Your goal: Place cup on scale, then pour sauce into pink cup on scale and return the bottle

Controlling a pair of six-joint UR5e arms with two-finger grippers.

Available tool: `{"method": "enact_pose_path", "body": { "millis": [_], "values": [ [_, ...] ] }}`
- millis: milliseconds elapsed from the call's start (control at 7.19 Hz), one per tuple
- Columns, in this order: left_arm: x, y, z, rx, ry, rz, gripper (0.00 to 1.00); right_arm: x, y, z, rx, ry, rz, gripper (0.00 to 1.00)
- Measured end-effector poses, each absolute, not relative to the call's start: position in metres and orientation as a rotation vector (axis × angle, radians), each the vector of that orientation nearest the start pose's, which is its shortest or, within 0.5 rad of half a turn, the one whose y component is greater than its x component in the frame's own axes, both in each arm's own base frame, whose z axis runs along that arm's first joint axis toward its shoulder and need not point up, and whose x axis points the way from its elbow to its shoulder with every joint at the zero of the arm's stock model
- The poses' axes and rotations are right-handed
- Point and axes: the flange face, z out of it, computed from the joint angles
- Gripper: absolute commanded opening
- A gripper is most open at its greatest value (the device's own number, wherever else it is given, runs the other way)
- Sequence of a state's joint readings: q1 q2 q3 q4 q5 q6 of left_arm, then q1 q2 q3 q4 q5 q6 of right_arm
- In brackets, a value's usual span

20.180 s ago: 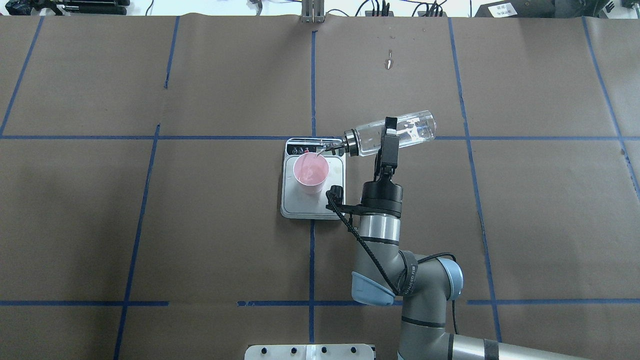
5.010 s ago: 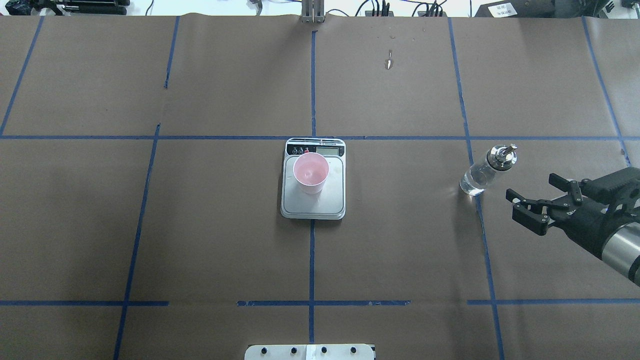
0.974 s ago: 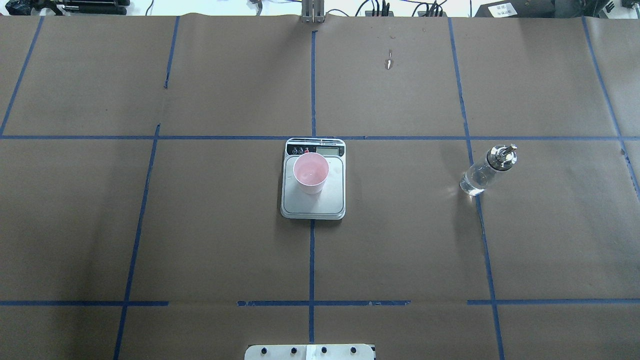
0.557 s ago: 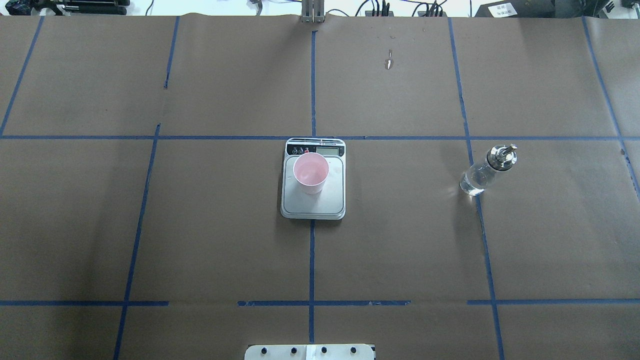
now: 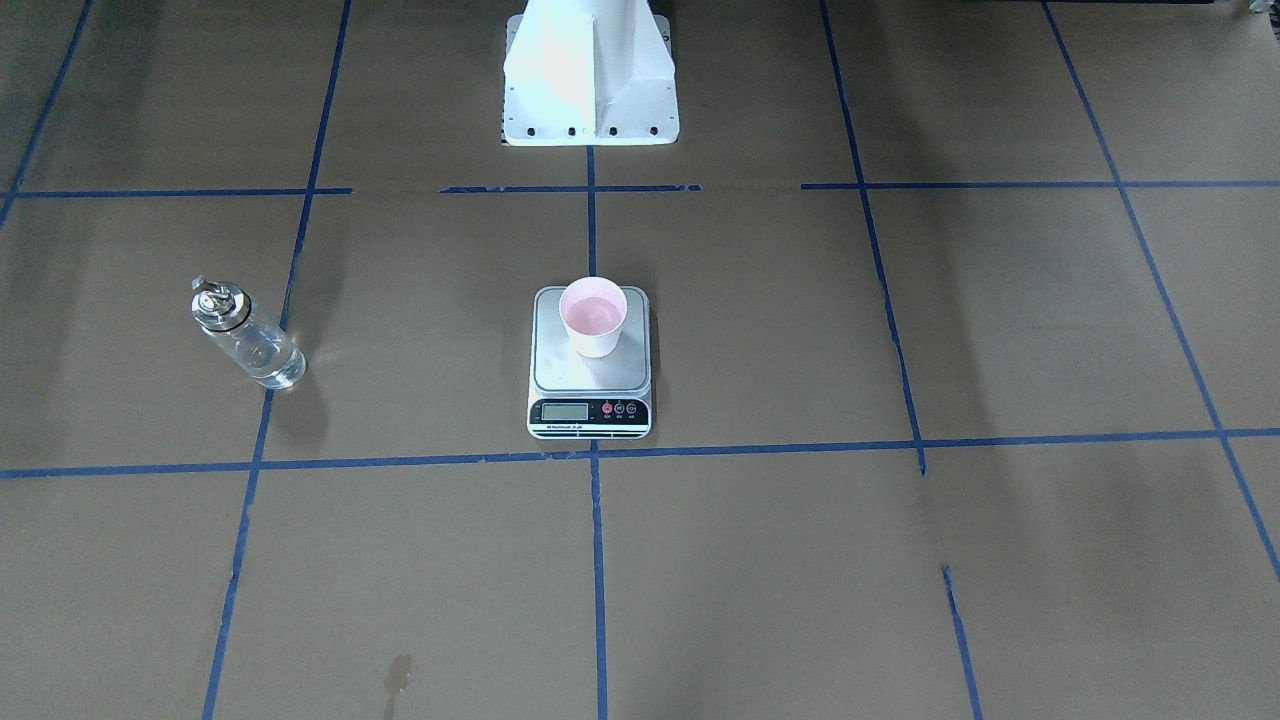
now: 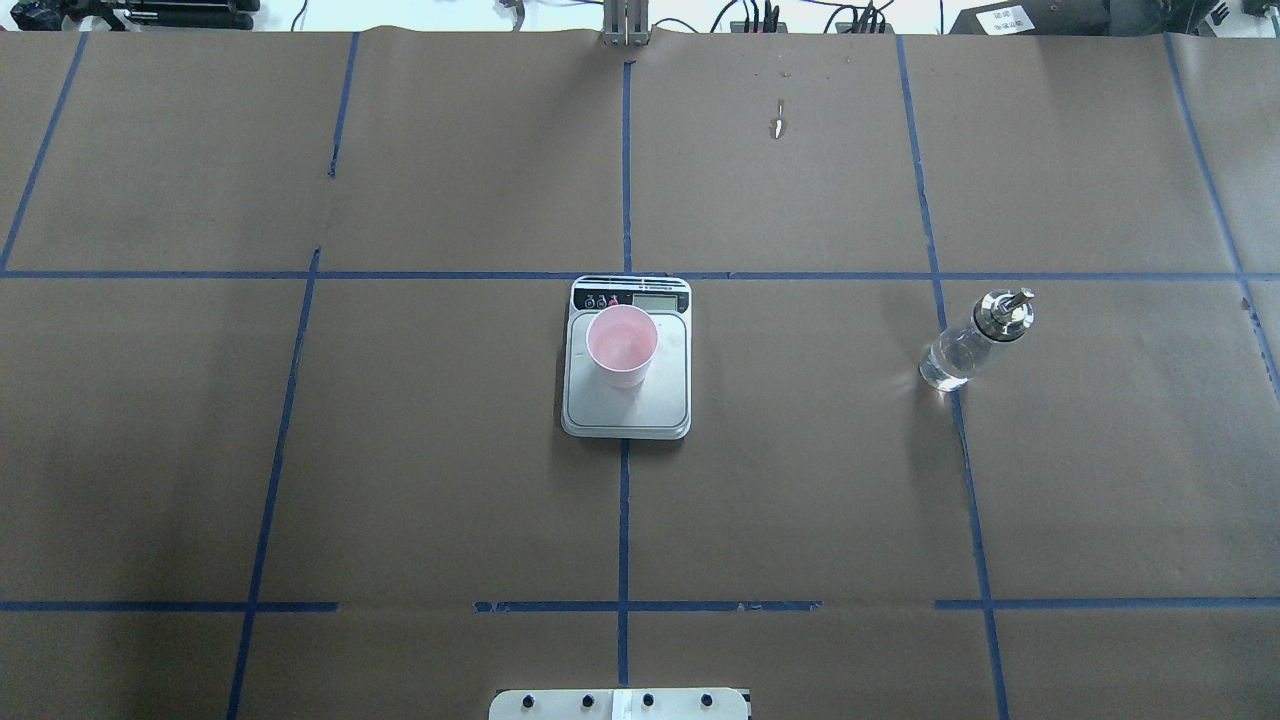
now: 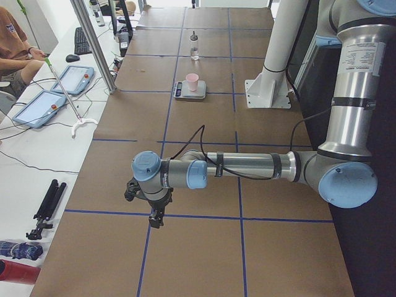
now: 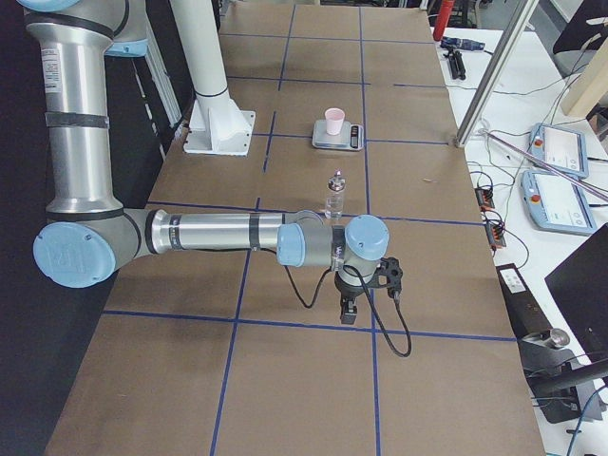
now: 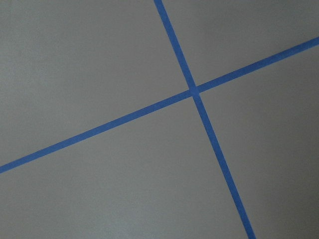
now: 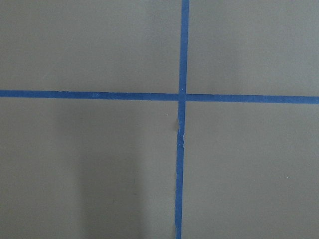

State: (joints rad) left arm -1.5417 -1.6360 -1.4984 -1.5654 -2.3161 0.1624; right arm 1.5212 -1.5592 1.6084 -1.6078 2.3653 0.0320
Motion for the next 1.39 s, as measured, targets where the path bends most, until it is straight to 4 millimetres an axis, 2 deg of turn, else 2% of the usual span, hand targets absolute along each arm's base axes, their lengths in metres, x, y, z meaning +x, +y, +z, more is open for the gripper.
{"method": "enact_pose_path", "body": {
  "millis": [278,1392],
  "values": [
    [-0.0502,-0.5189,0.6644,0.018,0.757,0.127,1.0,0.038,-0.5028,0.6337,-0.014,-0.795,-0.023,1.0],
    [-0.0504,-0.5188,0.6631,0.016,0.759,0.112,1.0,0.0389,-0.5056,0.6305,-0.01,-0.796,-0.018,1.0]
  ]
}}
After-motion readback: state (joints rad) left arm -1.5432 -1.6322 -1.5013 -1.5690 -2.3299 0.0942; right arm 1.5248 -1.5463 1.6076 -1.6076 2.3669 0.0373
